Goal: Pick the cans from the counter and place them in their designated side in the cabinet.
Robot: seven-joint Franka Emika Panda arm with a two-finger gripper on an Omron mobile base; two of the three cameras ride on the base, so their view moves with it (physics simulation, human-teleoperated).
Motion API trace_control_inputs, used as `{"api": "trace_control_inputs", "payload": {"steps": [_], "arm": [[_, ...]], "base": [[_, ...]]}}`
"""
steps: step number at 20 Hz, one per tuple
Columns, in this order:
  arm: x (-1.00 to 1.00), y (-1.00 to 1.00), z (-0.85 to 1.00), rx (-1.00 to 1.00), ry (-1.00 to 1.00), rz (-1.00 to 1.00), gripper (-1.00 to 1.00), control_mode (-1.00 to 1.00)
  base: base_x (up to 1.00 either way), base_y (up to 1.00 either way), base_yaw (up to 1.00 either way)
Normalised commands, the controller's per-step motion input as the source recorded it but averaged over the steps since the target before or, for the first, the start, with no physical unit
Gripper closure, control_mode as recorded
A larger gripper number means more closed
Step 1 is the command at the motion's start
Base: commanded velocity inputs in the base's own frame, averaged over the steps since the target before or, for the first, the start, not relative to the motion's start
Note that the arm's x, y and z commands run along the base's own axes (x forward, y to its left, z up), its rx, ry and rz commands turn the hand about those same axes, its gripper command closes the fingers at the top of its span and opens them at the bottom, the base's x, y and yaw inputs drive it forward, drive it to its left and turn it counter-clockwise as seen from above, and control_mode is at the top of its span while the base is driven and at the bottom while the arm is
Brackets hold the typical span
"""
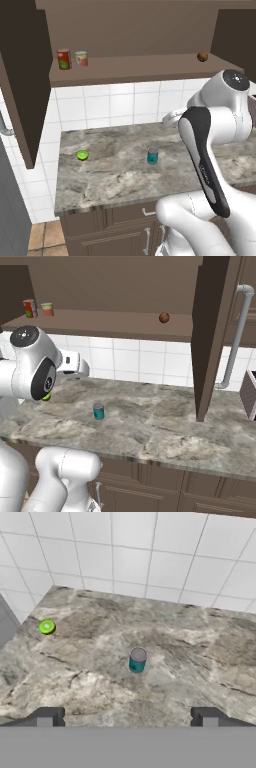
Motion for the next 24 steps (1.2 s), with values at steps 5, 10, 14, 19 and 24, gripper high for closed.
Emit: {"api": "trace_control_inputs", "payload": {"steps": [5,10,14,19,24], "arm": [[0.00,-0.10,-0.18,0.00,0.07,-0.07,-1.00,-1.00],[0.00,-0.02,-0.23,0.00,0.03,-0.06,-1.00,-1.00],[0.02,0.00,-0.24,0.00,0.00,-0.05,-1.00,-1.00],[0.11,0.00,-0.11,0.01,0.00,-0.03,-1.00,-1.00],[0.14,0.00,-0.07,0.01,0.00,-0.03,-1.00,-1.00]], "base": [[0.00,0.00,0.00],[0.00,0.00,0.00],[0.00,0.00,0.00],[0.00,0.00,0.00],[0.00,0.00,0.00]]}}
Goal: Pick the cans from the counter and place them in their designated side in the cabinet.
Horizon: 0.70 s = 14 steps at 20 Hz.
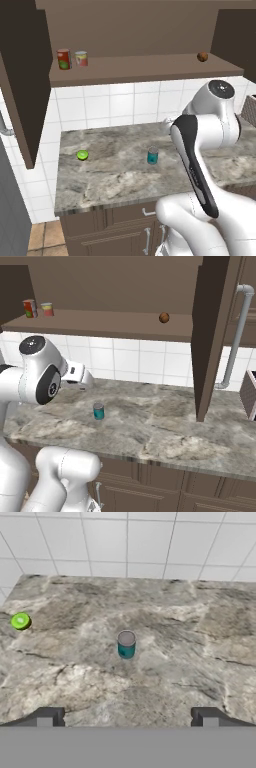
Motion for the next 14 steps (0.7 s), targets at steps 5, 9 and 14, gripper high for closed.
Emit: {"api": "trace_control_inputs", "payload": {"steps": [5,9,14], "arm": [[0.18,0.00,-0.07,0.01,0.02,-0.02,-1.00,-1.00],[0.18,0.00,-0.13,0.01,0.03,-0.02,-1.00,-1.00],[0.18,0.00,-0.17,0.02,0.05,-0.02,-1.00,-1.00]], "base": [[0.00,0.00,0.00],[0.00,0.00,0.00],[0.00,0.00,0.00]]}}
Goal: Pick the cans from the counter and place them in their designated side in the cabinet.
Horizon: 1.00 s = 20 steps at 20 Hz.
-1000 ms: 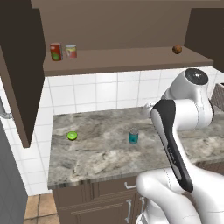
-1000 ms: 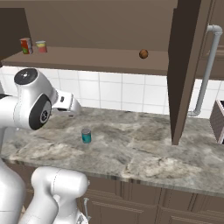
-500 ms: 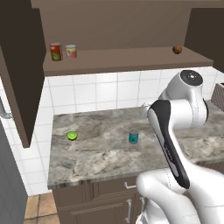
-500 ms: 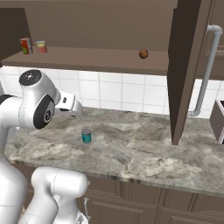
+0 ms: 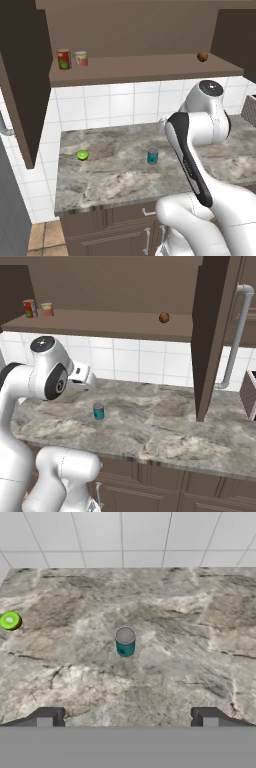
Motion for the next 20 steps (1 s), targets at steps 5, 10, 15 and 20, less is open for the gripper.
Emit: {"api": "trace_control_inputs", "payload": {"steps": [5,10,15,20], "arm": [[0.18,0.00,-0.20,0.01,0.04,-0.02,-1.00,-1.00],[0.18,0.00,-0.16,0.00,0.00,-0.01,-1.00,-1.00],[0.19,0.00,-0.17,0.00,0.00,-0.01,-1.00,-1.00],[0.15,0.00,-0.16,0.00,0.00,0.00,-1.00,-1.00]], "base": [[0.00,0.00,0.00],[0.00,0.00,0.00],[0.00,0.00,0.00],[0.00,0.00,0.00]]}}
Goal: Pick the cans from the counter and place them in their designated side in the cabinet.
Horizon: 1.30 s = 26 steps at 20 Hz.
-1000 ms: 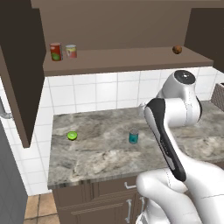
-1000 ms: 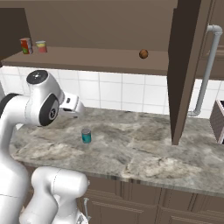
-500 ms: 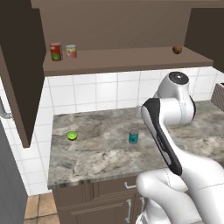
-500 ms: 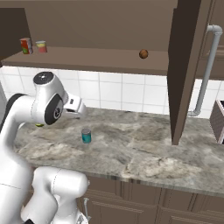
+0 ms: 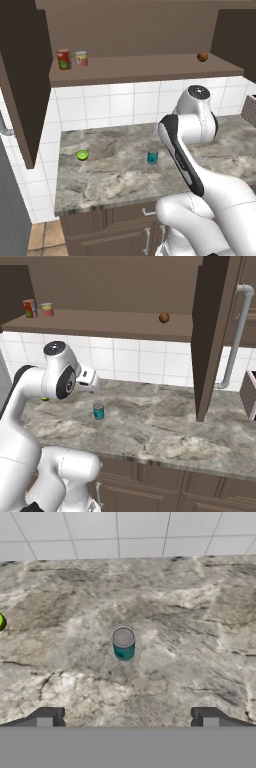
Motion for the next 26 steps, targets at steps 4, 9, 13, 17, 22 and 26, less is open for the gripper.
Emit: {"api": "trace_control_inputs", "payload": {"steps": [4,9,13,17,22,26], "arm": [[0.14,0.00,-0.17,0.00,0.00,0.00,-1.00,-1.00],[0.15,0.00,-0.16,0.00,0.00,0.00,-1.00,-1.00],[0.15,0.00,-0.16,0.00,0.00,0.00,-1.00,-1.00],[0.17,0.00,-0.14,0.00,0.01,0.00,-1.00,-1.00],[0.15,0.00,-0.13,0.02,0.03,0.00,-1.00,-1.00],[0.12,0.00,-0.13,0.01,0.03,0.00,-1.00,-1.00]], "base": [[0.00,0.00,0.00],[0.00,0.00,0.00],[0.00,0.00,0.00],[0.00,0.00,0.00],[0.00,0.00,0.00],[0.00,0.00,0.00]]}}
